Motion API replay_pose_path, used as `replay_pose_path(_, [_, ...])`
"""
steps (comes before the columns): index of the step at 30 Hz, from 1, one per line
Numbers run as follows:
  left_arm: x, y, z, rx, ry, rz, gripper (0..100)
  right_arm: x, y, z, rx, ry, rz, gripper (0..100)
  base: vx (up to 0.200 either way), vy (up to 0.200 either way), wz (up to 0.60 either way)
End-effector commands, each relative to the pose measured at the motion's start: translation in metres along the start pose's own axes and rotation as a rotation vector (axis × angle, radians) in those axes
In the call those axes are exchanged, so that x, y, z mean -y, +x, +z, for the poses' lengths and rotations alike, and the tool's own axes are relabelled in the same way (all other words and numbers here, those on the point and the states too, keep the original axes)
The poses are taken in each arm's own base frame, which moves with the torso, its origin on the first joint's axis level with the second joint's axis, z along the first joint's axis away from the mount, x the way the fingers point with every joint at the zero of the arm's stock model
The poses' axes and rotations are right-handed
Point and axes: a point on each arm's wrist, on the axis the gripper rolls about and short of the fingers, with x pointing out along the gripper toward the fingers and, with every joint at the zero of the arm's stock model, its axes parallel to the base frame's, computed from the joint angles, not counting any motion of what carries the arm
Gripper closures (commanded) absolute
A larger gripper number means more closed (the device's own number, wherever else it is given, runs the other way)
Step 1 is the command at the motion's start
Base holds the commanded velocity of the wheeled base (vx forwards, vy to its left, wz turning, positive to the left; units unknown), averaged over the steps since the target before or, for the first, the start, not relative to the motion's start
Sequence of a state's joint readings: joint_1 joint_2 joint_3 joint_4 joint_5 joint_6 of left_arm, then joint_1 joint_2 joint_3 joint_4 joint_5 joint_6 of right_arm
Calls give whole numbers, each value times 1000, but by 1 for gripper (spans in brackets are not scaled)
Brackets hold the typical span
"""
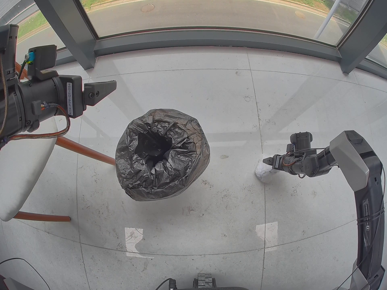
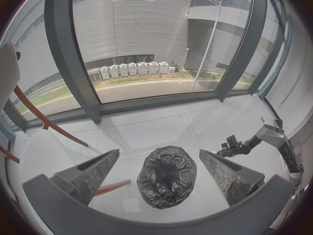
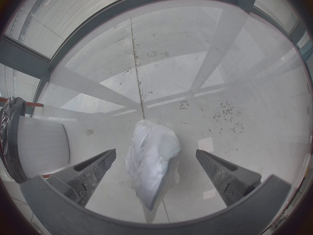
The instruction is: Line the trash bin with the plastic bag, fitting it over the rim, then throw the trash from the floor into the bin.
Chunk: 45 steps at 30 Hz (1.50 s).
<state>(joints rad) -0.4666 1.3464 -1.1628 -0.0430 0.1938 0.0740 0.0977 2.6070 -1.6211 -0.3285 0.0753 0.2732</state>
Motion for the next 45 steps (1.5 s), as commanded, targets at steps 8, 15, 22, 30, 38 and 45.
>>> replay_pose_path(8, [0, 0, 0, 0, -2, 18, 0, -9, -4, 11, 28, -9, 25, 100, 0, 0, 0])
replay_pose_path(15, [0, -1, -5, -14, 1, 17, 0, -44, -83, 66, 107, -28, 107, 100, 0, 0, 0])
replay_pose_path(22, [-3, -11, -4, 2, -3, 23, 0, -118, -182, 100, 178, -100, 282, 100, 0, 0, 0])
replay_pose_path(30, [-3, -14, -4, 5, -4, 42, 0, -188, -213, 80, 179, -187, 446, 100, 0, 0, 0])
replay_pose_path(38, [-4, -14, -4, 5, -4, 49, 0, -253, -231, 47, 146, -268, 600, 100, 0, 0, 0])
replay_pose_path(45, [-5, -18, -4, 11, -21, 57, 0, -297, -220, 36, 167, -298, 688, 100, 0, 0, 0])
